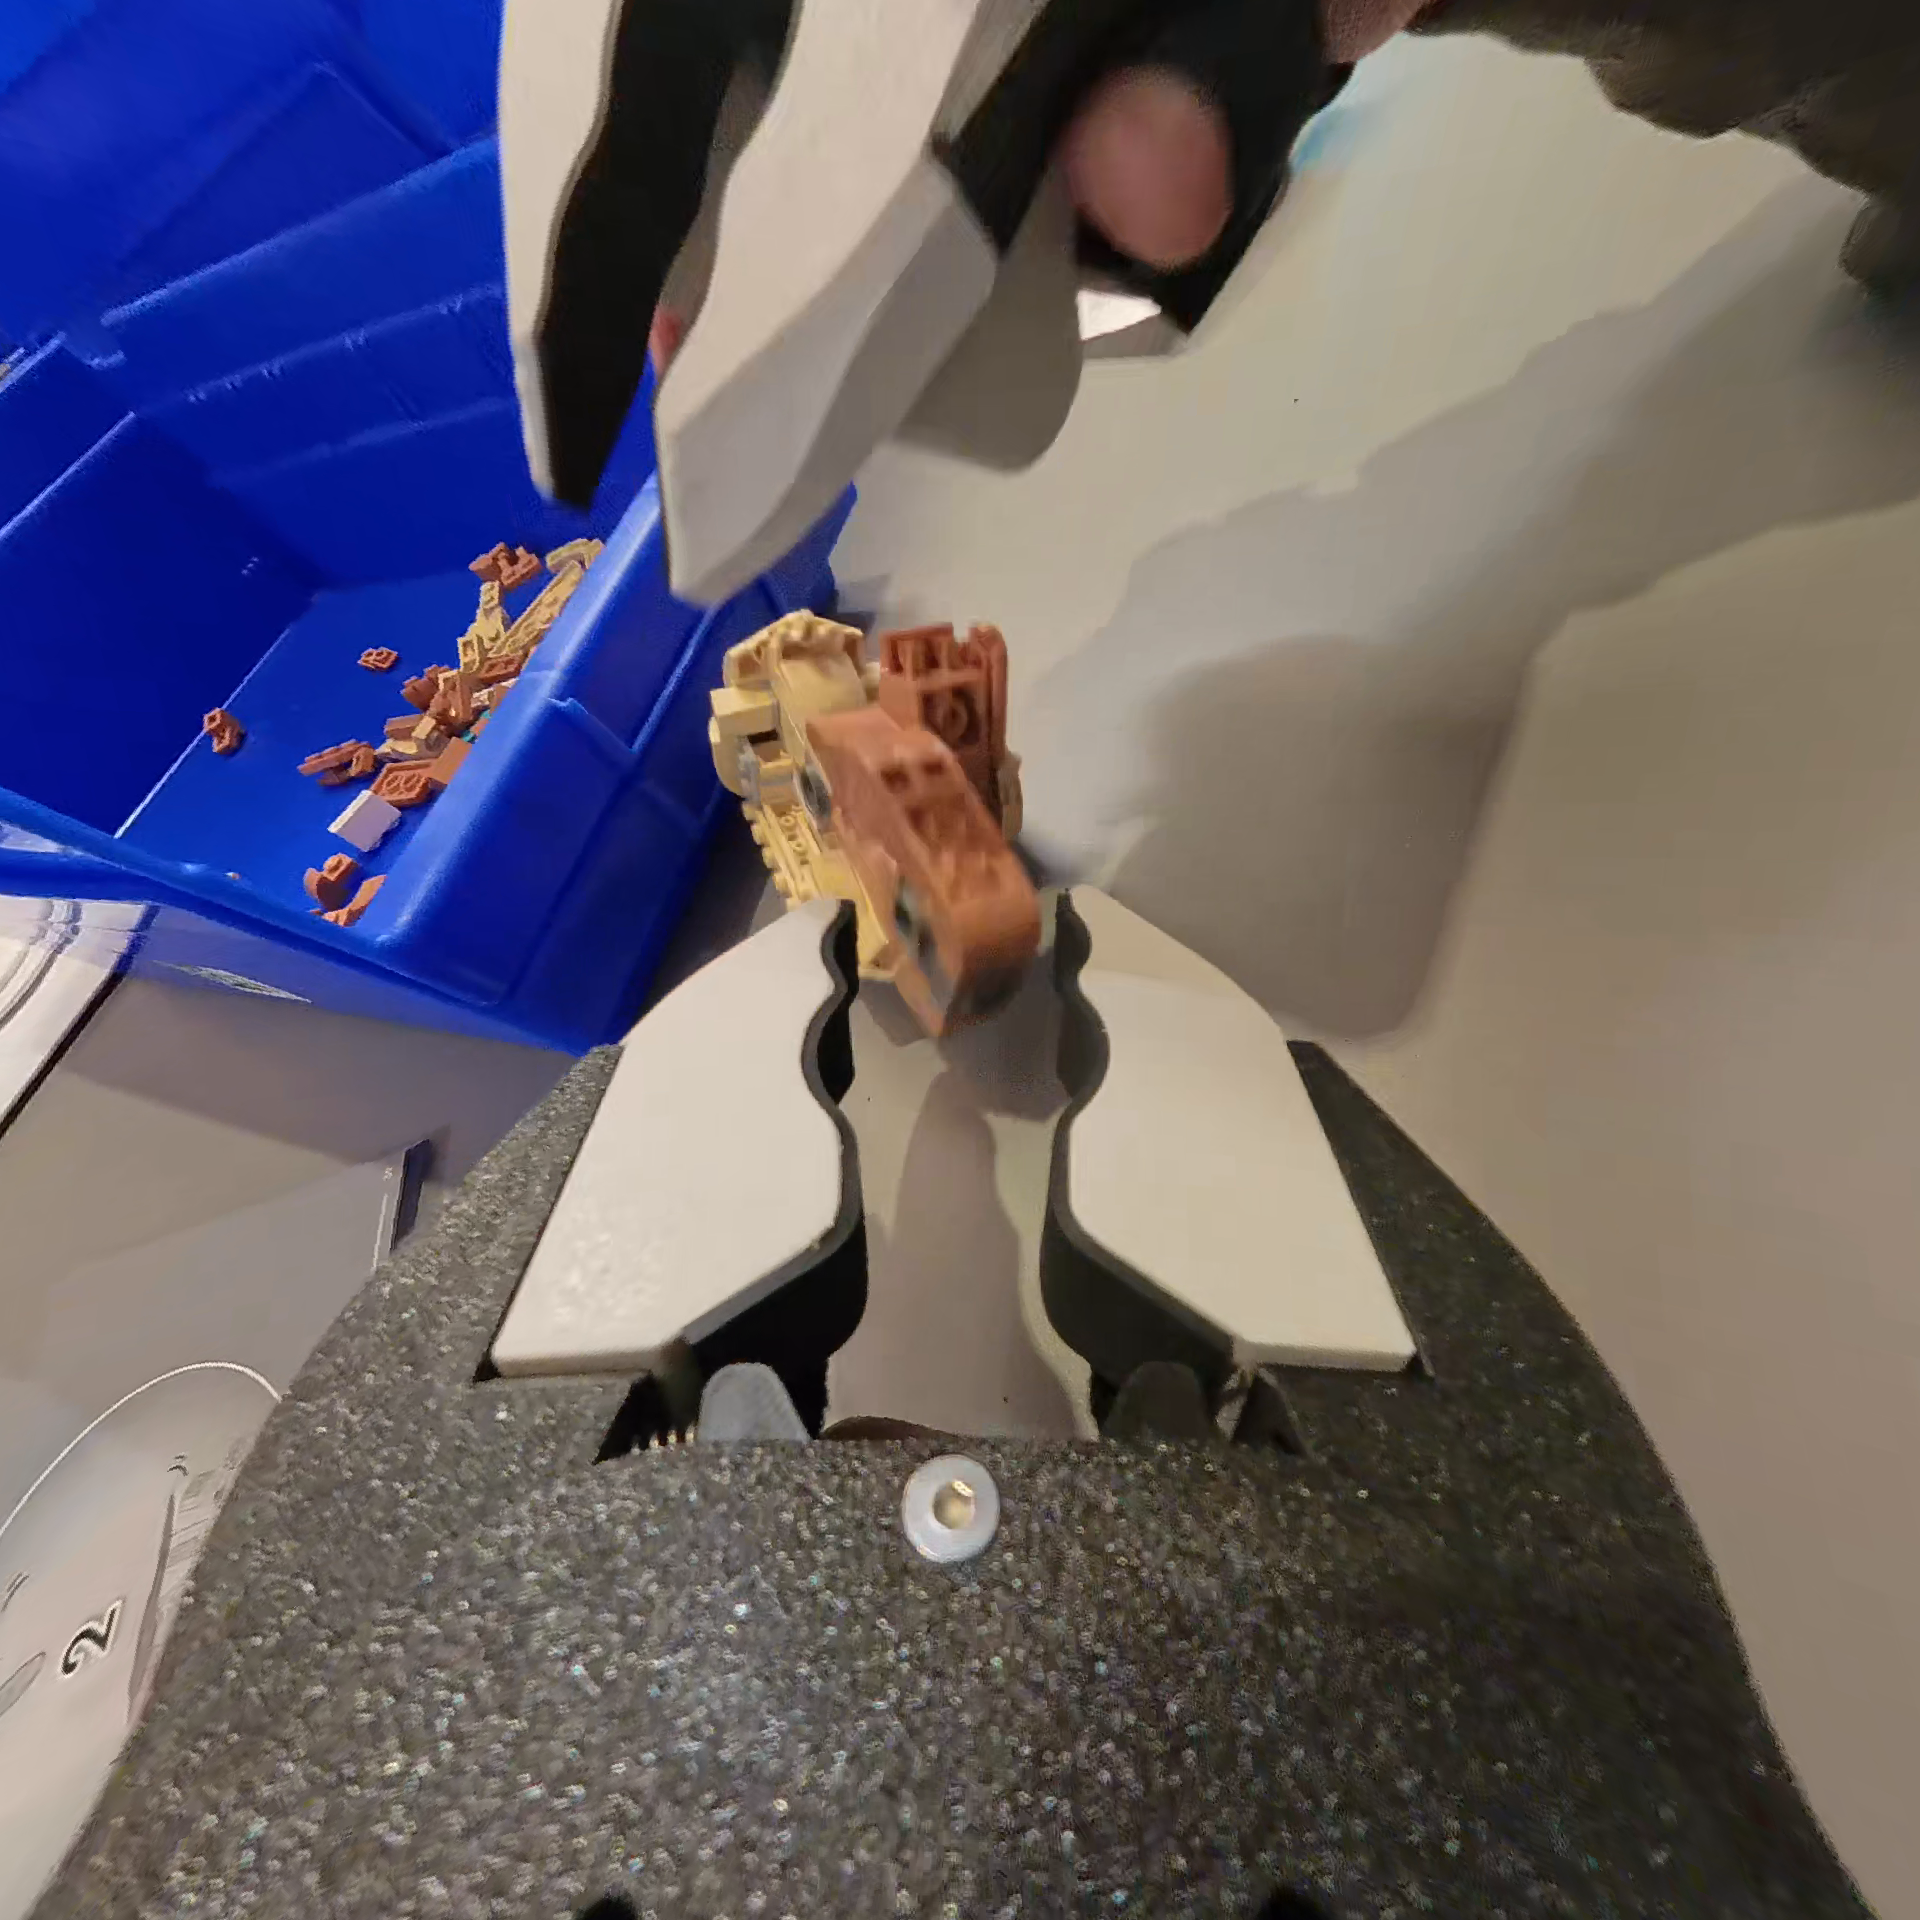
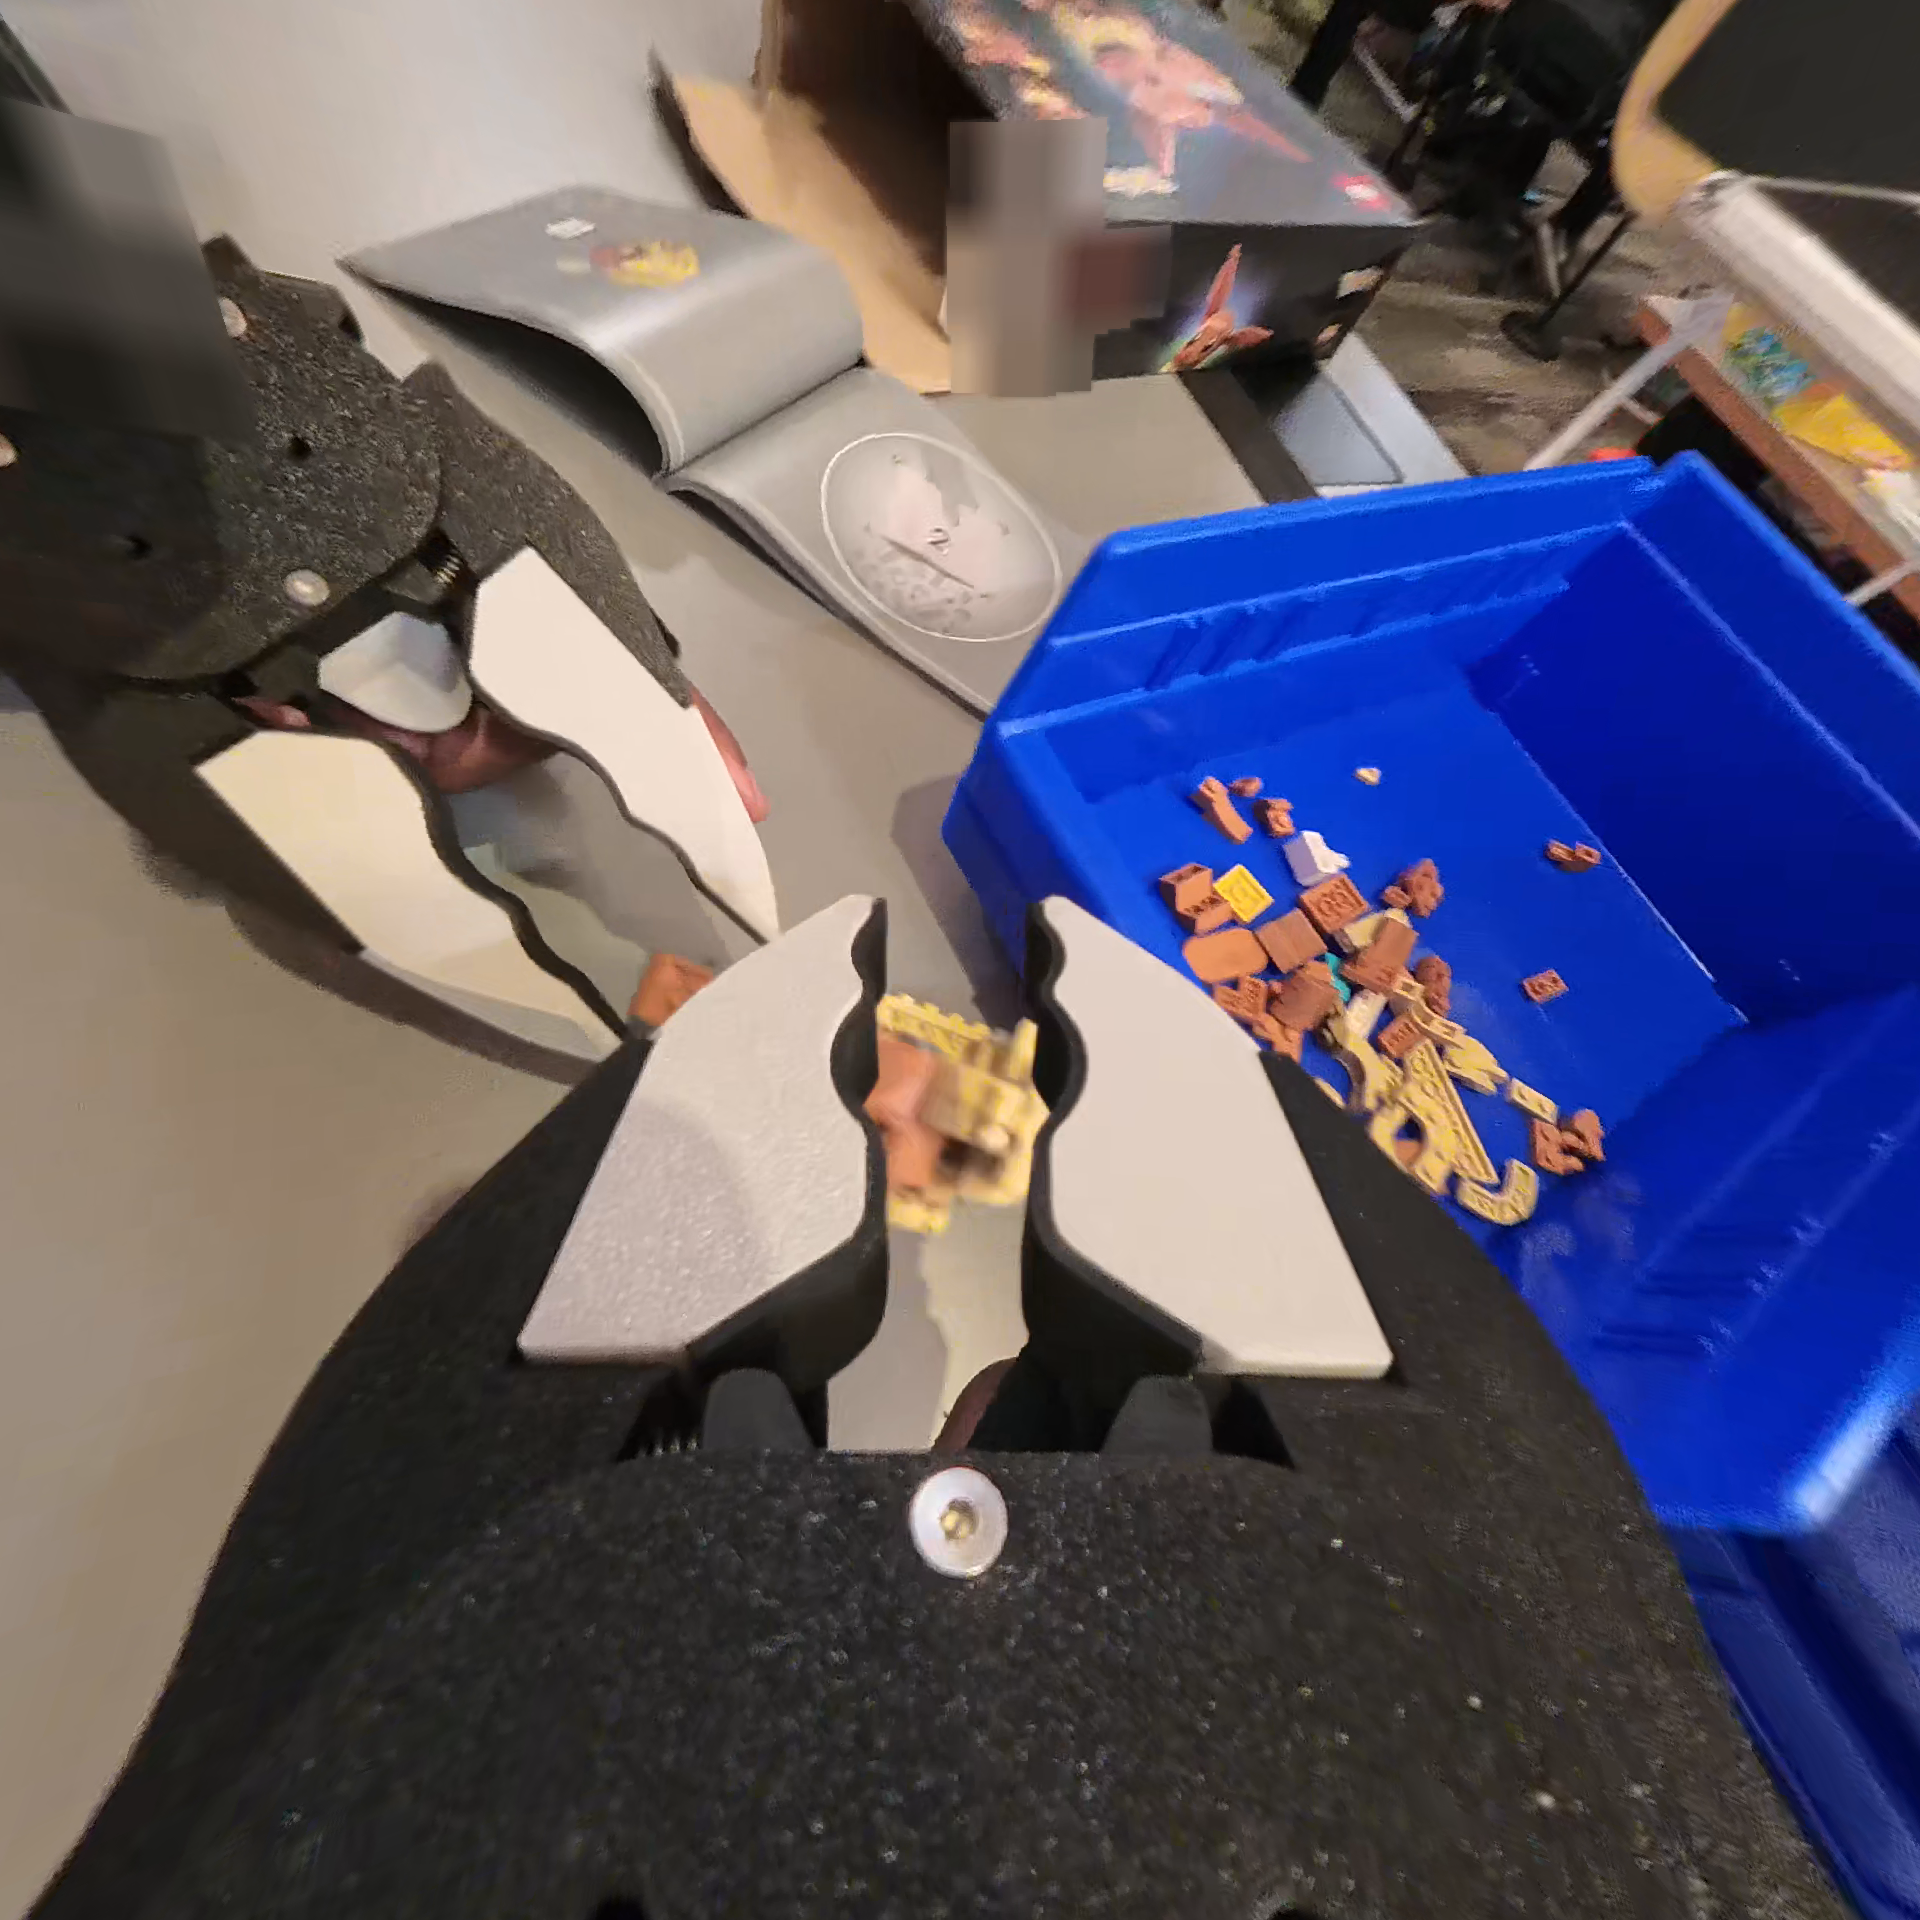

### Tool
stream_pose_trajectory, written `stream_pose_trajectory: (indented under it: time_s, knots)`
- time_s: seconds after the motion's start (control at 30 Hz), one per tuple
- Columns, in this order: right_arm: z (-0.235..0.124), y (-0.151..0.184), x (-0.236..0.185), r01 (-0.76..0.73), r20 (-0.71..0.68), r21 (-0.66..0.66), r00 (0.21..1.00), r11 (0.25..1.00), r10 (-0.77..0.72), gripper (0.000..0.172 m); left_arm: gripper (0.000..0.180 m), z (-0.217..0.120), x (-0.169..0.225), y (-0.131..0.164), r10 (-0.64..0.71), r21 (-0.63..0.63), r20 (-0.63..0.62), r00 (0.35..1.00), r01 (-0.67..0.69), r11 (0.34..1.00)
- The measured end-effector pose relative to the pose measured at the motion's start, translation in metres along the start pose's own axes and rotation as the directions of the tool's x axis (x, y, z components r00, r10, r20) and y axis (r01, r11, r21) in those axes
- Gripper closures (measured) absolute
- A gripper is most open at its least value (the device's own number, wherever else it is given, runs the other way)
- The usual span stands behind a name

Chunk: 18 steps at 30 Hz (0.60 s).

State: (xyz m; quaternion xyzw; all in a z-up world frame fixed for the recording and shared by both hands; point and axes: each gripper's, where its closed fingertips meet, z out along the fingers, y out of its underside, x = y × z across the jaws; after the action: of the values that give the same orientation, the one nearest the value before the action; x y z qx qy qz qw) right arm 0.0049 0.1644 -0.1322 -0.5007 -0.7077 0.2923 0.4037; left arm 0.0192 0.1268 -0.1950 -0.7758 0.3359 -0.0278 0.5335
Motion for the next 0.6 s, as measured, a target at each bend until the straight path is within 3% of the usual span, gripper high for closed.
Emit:
stream_pose_trajectory:
  time_s: [0.23, 0.37, 0.6]
  knots:
    - [-0.033, 0.049, 0.009, -0.06, -0.105, -0.015, 0.993, 0.998, 0.058, 0.142, 0.142, -0.001, -0.006, -0.003, -0.018, 0.0, 0.029, 0.999, 0.018, 1.0]
    - [-0.029, 0.082, -0.016, -0.069, -0.14, -0.122, 0.989, 0.99, 0.052, 0.14, 0.142, 0.003, -0.008, 0.004, 0.052, -0.071, 0.076, 0.996, -0.046, 0.996]
    - [-0.004, 0.089, -0.046, -0.02, -0.188, -0.179, 0.982, 0.984, -0.015, 0.134, 0.143, 0.007, -0.021, 0.014, 0.218, -0.19, 0.149, 0.965, -0.188, 0.964]
